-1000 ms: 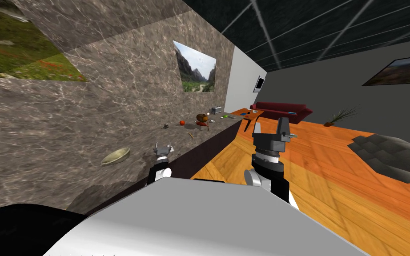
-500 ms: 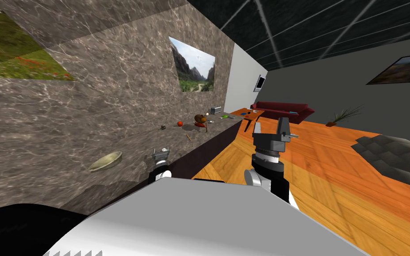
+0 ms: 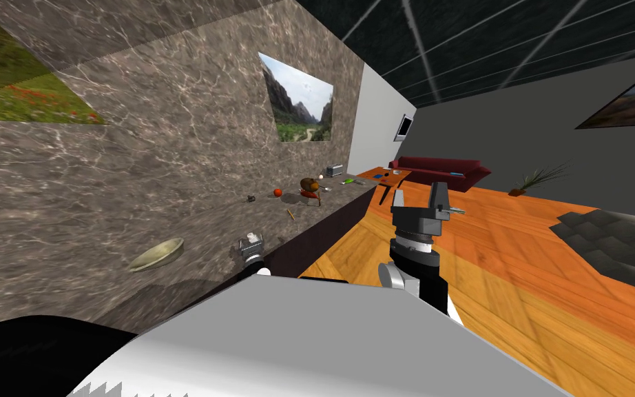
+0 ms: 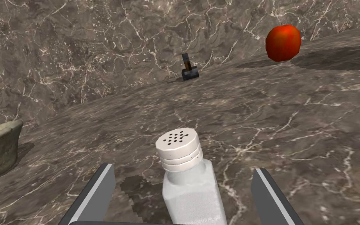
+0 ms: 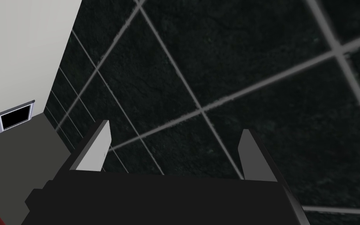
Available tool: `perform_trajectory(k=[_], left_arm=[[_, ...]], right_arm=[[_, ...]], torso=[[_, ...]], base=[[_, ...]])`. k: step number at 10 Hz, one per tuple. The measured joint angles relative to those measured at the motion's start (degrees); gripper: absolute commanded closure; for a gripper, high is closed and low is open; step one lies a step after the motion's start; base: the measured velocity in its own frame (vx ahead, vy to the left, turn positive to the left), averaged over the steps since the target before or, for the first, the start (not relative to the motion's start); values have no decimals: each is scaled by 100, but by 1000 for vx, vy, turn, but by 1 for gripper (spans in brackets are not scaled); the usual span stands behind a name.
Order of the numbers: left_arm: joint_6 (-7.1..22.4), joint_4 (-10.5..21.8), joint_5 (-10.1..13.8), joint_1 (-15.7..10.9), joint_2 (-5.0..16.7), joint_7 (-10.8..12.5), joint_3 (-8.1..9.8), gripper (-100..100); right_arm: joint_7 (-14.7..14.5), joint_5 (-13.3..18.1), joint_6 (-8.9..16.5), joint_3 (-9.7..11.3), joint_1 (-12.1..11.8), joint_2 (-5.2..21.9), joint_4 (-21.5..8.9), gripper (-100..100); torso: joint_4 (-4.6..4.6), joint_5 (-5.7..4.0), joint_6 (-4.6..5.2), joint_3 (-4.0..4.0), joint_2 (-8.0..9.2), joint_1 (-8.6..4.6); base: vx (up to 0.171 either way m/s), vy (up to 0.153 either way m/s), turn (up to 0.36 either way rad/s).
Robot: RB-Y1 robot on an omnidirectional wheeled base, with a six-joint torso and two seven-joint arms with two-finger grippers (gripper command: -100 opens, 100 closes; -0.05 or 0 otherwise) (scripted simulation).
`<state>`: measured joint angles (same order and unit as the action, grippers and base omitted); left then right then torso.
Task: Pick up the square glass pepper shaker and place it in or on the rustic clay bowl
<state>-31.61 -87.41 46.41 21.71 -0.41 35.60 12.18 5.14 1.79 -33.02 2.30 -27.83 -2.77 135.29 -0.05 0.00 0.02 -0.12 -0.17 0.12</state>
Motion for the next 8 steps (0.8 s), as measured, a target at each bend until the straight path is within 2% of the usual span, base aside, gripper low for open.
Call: perform_trajectory(k=[1, 2, 3, 4, 5, 8], left_arm=[[8, -10, 35, 21, -145, -8, 14, -100], [12, -11, 39, 23, -159, -10, 15, 0], [11, -11, 39, 23, -157, -10, 15, -100], [90, -95, 75, 15, -151, -48, 61, -100], [115, -109, 80, 13, -149, -60, 68, 100], [112, -110, 86, 9, -155, -47, 66, 100]], right_arm=[[0, 0, 0, 0, 0, 0, 0, 0], [0, 0, 0, 0, 0, 0, 0, 0], [0, 0, 0, 0, 0, 0, 0, 0], [0, 0, 0, 0, -1, 0, 0, 0], [0, 0, 0, 0, 0, 0, 0, 0], [0, 0, 0, 0, 0, 0, 0, 0]], torso=[[1, 0, 0, 2, 4, 0], [2, -1, 0, 4, 7, 1], [2, 0, 0, 5, 9, 1], [-1, 1, 0, -7, -15, 16], [-3, 3, 0, -7, -11, 12], [-2, -4, 1, 1, 4, 1]], base=[[0, 0, 0], [0, 0, 0], [86, 42, 37], [56, 27, 5], [7, 4, -2], [0, 0, 0]])
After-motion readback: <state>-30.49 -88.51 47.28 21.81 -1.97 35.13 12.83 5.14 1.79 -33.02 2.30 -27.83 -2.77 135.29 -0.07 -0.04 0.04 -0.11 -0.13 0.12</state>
